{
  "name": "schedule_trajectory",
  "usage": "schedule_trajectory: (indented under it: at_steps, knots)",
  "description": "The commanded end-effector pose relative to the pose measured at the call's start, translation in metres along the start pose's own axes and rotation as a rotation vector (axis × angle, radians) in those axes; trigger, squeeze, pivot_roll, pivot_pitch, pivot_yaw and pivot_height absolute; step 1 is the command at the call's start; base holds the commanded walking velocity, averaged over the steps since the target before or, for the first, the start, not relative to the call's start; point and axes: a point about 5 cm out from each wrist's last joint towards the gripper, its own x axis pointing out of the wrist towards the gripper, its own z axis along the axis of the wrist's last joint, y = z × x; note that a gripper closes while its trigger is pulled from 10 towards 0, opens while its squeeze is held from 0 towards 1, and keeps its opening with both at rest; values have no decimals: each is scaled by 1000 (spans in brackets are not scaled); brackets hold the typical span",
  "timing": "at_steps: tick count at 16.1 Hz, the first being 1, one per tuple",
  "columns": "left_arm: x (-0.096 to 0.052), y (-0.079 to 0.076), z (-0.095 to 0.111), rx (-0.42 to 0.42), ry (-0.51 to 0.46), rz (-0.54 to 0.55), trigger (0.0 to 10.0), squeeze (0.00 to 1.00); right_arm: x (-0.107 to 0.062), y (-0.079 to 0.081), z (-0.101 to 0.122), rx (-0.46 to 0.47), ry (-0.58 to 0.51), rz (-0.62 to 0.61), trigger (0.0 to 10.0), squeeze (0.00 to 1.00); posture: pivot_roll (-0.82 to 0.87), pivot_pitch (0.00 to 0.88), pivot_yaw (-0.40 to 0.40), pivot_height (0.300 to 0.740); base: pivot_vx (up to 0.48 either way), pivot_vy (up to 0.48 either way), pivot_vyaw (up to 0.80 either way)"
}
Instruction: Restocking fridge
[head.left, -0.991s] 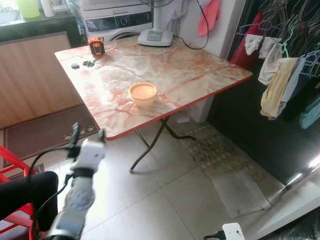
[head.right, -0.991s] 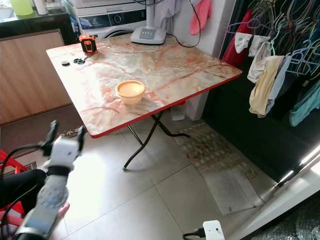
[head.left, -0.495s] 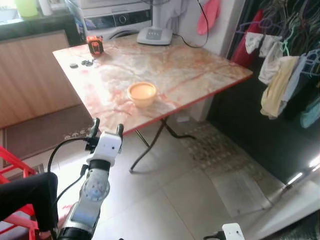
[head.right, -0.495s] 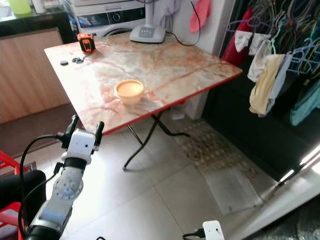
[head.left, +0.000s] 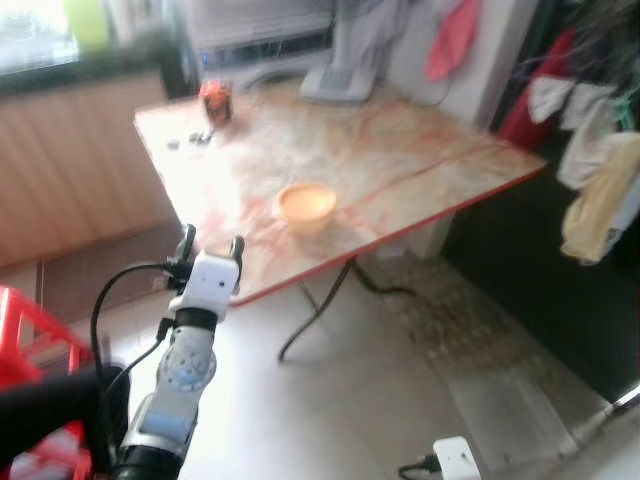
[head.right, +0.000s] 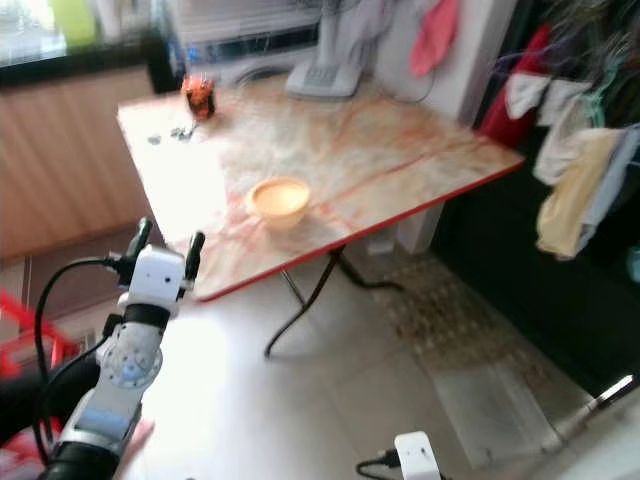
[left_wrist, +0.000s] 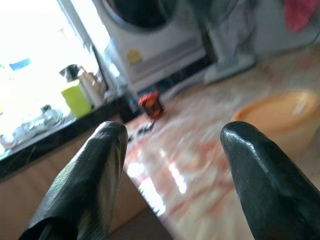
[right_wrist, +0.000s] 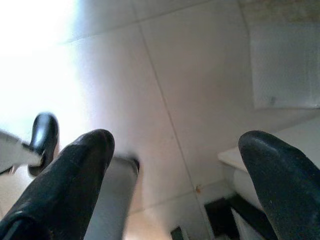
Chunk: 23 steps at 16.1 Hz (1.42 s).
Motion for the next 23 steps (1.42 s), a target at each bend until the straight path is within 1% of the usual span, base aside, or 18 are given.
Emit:
schedule_trajectory:
  at_steps: [1, 5, 6, 7, 8, 9, 10, 11, 12, 13, 15, 16, 17, 19, 21, 22, 23]
  knots:
    - [3, -6, 6, -18, -15, -21, 10000, 0, -2, -5, -8, 12, 28, -14, 10000, 0, -87, 0, -12, 740, 386, 0, 0]
    - [6, -7, 10, -34, -30, -31, 10000, 0, -2, -5, -8, 12, 28, -13, 10000, 0, -83, 0, -14, 740, 387, 0, 0]
    - [5, -7, 8, -115, -4, -17, 10000, 0, -2, -5, -8, 15, 28, -12, 10000, 0, -83, 0, -15, 740, 386, 0, 0]
    - [5, -8, 6, -256, 44, -3, 10000, 0, -2, -5, -8, 15, 29, -12, 10000, 0, -84, 0, -16, 740, 386, 0, 0]
    - [6, -12, 5, -465, 98, -12, 10000, 0, -2, -5, -8, 16, 30, -11, 10000, 0, -84, 0, -18, 740, 289, 0, 0]
    - [7, -17, 8, -548, 108, -47, 10000, 0, -2, -6, -7, 16, 31, -12, 10000, 0, -82, 0, -22, 740, 281, 0, 0]
    - [7, -18, 8, -564, 109, -54, 10000, 0, -2, -6, -7, 16, 32, -12, 10000, 0, -81, 0, -22, 740, 285, 0, 0]
    - [7, -23, 12, -576, 104, -112, 10000, 0, -2, -6, -7, 16, 32, -13, 10000, 0, -81, 0, -23, 740, 266, 0, 0]
    - [6, -27, 14, -561, 102, -169, 10000, 0, -2, -7, -7, 16, 31, -13, 10000, 0, -81, 0, -24, 740, 0, 0, 0]
    - [4, -33, 19, -520, 82, -246, 10000, 0, -2, -7, -7, 16, 30, -13, 10000, 0, -80, 0, -25, 740, 0, 0, 0]
    - [5, -33, 22, -501, 65, -254, 10000, 0, -2, -7, -7, 16, 28, -13, 10000, 0, -80, 0, -25, 740, 0, 0, 0]
    - [4, -33, 22, -505, 75, -259, 10000, 0, -2, -7, -7, 15, 28, -12, 10000, 0, -77, 0, -25, 740, 0, 0, 0]
    - [1, -37, 20, -483, 88, -293, 10000, 0, -2, -7, -7, 14, 28, -11, 10000, 0, -75, 0, -25, 740, 0, 0, 0]
    - [-8, -44, 19, -477, 103, -406, 10000, 0, -2, -7, -7, 13, 29, -10, 10000, 0, -75, 0, -25, 740, 0, 0, 0]
    - [-13, -48, 20, -470, 112, -475, 10000, 0, -2, -7, -7, 12, 30, -11, 10000, 0, -73, 0, -25, 740, 0, 0, 0]
    - [-19, -52, 19, -462, 133, -551, 10000, 0, -2, -7, -7, 12, 31, -12, 10000, 0, -73, 0, -25, 740, 0, 0, 0]
    - [-22, -55, 19, -455, 142, -593, 10000, 0, -2, -7, -7, 12, 31, -13, 10000, 0, -74, 0, -24, 740, 0, 0, 0]
